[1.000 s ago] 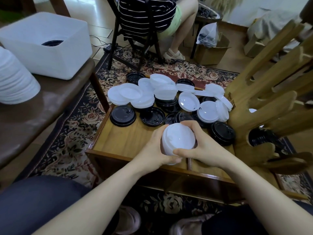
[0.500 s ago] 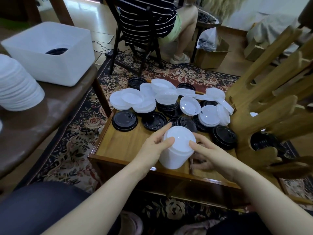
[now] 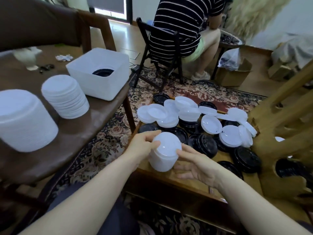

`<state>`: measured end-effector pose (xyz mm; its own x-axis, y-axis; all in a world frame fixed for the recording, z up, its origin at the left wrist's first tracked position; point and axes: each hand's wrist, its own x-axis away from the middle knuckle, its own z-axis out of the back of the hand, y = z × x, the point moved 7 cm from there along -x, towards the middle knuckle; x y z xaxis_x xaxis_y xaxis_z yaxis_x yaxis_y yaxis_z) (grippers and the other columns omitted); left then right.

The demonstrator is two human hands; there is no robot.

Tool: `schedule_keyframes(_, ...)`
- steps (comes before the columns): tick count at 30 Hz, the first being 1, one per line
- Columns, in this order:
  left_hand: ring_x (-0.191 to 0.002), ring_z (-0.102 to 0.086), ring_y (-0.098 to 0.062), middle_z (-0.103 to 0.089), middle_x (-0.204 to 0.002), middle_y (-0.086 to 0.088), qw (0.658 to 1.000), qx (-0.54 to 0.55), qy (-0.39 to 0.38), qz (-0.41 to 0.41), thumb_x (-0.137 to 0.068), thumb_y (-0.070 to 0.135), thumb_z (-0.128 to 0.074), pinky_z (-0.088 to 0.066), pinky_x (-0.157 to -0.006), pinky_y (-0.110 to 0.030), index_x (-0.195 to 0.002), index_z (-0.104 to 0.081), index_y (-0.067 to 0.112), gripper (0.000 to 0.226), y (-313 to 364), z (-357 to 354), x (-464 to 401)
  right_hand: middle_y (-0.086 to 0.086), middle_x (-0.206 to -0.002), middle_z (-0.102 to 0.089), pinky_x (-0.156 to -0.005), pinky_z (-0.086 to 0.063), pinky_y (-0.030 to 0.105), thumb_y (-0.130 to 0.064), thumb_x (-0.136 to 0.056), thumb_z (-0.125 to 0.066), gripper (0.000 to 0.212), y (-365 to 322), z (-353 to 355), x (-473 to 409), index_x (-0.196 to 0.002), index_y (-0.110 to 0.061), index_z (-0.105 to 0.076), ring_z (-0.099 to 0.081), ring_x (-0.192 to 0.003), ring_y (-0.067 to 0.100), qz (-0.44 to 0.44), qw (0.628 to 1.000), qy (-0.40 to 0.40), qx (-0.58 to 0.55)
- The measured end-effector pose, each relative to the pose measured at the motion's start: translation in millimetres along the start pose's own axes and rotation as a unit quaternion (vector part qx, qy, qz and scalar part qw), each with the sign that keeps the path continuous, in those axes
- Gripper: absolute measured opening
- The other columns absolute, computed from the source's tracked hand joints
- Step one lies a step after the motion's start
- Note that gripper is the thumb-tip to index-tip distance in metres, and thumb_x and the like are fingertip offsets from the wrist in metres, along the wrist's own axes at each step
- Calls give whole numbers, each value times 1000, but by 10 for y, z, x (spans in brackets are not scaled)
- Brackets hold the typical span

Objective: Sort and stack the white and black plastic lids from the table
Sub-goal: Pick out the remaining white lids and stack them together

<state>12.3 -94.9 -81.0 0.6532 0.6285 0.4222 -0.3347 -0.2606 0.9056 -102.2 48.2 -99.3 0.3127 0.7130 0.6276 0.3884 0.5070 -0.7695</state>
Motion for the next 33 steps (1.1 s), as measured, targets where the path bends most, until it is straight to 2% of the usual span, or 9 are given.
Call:
schedule_keyframes(3, -113, -60, -25, -62, -127, -7, 999, -44, 22, -9, -96, 6, -63, -54, -82, -38, -132, -64, 22, 39, 80, 322, -26, 4, -137, -57, -81, -60, 40, -34, -90, -67, 50, -58, -273, -125, -137, -39, -50, -59, -119, 36, 7, 1000, -1, 4)
schedule_keyframes(6, -107, -61, -23, -61, -121, -10, 997, -65, 31, -21, -95, 5, -64, -55, -90, -46, -129, -66, 23, 38, 124, 493, -18, 3, -138, -55, -88, -57, 45, -38, -89, -68, 55, -94, -420, -196, -140, -38, -47, -59, -117, 37, 17, 1000, 7, 14)
schedule_keyframes(9, -95, -57, -17, -60, -118, -9, 994, -100, 38, -37, -97, 7, -62, -54, -70, -29, -131, -64, 23, 38, 157, 599, -23, 0, -135, -55, -92, -55, 46, -39, -88, -68, 54, -121, -509, -237, -138, -39, -47, -59, -115, 35, 25, 999, 5, 24)
schedule_keyframes(11, -93, -56, -14, -62, -120, -10, 991, -117, 51, -50, -97, 7, -61, -46, -66, -23, -133, -63, 21, 38, 176, 660, -34, 1, -134, -56, -94, -54, 47, -39, -88, -68, 50, -127, -553, -258, -134, -41, -49, -60, -114, 34, 28, 999, 0, 25)
schedule_keyframes(15, -94, -56, -12, -65, -120, -9, 986, -139, 71, -57, -96, 4, -59, -43, -81, -29, -134, -63, 16, 40, 184, 721, -43, 5, -133, -57, -90, -57, 44, -37, -88, -69, 48, -124, -592, -283, -132, -43, -49, -63, -112, 31, 31, 999, -8, 29)
schedule_keyframes(19, -118, -57, -18, -58, -138, -2, 965, -232, 90, -81, -98, 16, -59, -43, -106, -38, -141, -56, 22, 44, 252, 683, -9, 1, -128, -61, -87, -58, 40, -38, -91, -66, 48, -162, -552, -248, -136, -39, -49, -66, -108, 23, 45, 997, -7, 60)
schedule_keyframes(23, -133, -44, -13, -46, -143, 7, 912, -343, 114, -192, -100, 28, -56, -38, -104, -34, -144, -50, 30, 45, 512, 354, 198, -5, -122, -60, -88, -58, 36, -37, -94, -63, 44, -350, -285, -128, -136, -31, -52, -64, -108, 12, 113, 979, 55, 159)
schedule_keyframes(27, -128, -50, -22, -57, -133, 1, 860, -399, 99, -302, -94, 32, -52, -35, -105, -39, -134, -63, 26, 41, 677, -176, 333, -5, -121, -63, -94, -53, 33, -35, -92, -65, 39, -585, 169, 48, -130, -31, -58, -60, -109, 8, 187, 938, 155, 247)
schedule_keyframes(33, -129, -46, -15, -49, -138, 7, 848, -440, -40, -294, -100, 28, -53, -40, -104, -36, -143, -51, 32, 43, 499, -841, 120, -5, -124, -62, -100, -44, 29, -29, -91, -67, 40, -673, 880, 264, -130, -29, -57, -55, -119, 9, 225, 890, 260, 300)
